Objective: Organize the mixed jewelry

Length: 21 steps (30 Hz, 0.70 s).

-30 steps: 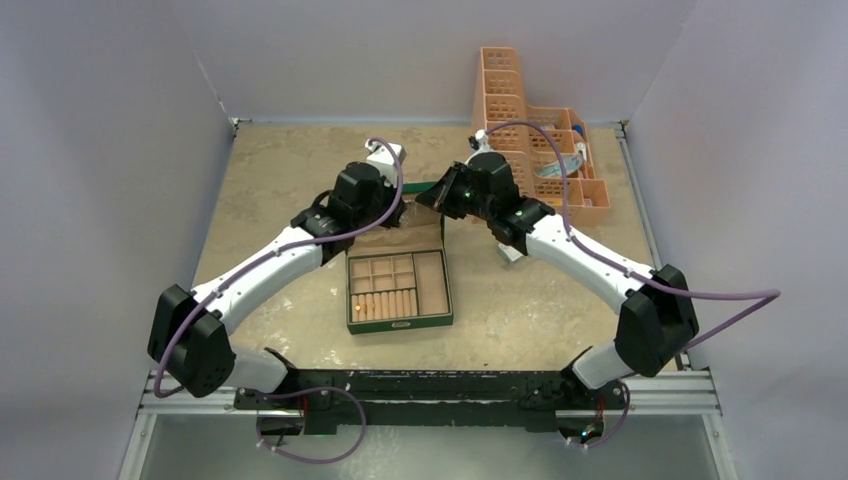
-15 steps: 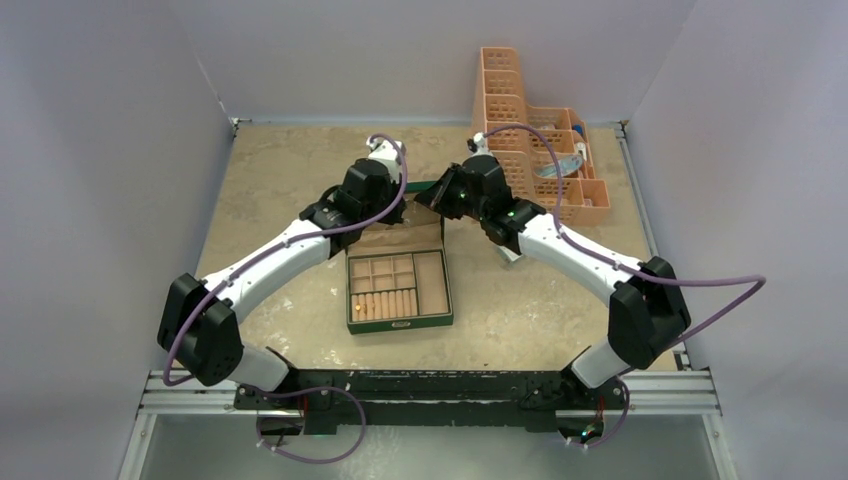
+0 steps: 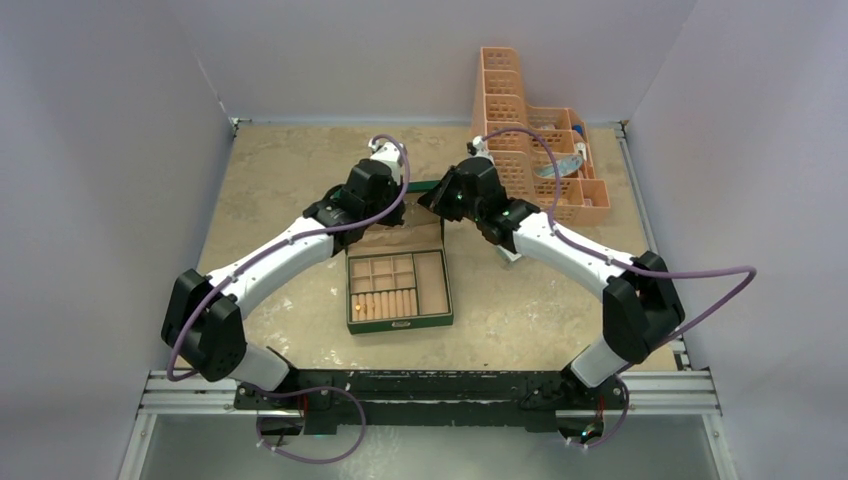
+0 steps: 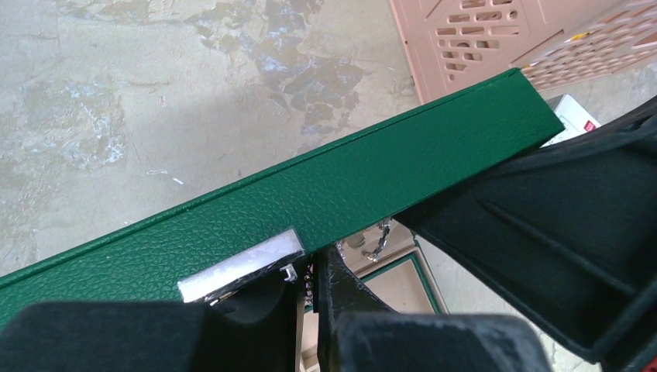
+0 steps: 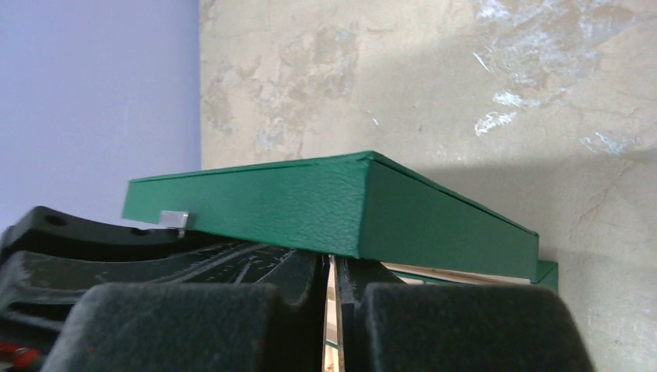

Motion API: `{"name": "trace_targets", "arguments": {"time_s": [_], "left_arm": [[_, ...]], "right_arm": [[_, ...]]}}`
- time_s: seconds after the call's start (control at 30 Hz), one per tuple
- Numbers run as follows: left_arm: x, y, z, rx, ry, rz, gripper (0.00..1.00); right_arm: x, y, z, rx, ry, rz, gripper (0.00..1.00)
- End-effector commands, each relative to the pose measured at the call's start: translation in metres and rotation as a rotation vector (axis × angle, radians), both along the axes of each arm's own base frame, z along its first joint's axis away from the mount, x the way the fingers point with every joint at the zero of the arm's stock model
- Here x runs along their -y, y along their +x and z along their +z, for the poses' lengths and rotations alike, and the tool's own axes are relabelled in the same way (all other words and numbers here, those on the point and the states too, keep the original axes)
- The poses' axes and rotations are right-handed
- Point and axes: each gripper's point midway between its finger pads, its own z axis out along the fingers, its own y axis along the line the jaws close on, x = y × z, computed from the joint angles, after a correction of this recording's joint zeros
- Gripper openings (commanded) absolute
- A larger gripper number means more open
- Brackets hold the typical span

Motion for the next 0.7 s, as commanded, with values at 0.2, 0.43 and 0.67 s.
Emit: {"name": "trace_targets", "arguments": {"time_s": [0.2, 0.43, 0.67], "left_arm": [[-0.003, 0.012, 0.018, 0.034, -0.017, 0.049, 0.1], [-0.002, 0.014, 0.016, 0.029, -0.019, 0.06, 0.12], [-0.007, 0.013, 0.009, 0.009, -0.009, 0.091, 0.14]], "right_arm": [[0.008, 0.004, 0.013, 0.033, -0.032, -0.038, 0.11], [0.008, 0.005, 0.017, 0.041, -0.028, -0.045, 0.11], [0.008, -0.005, 0.021, 0.056, -0.007, -0.013, 0.17]]}}
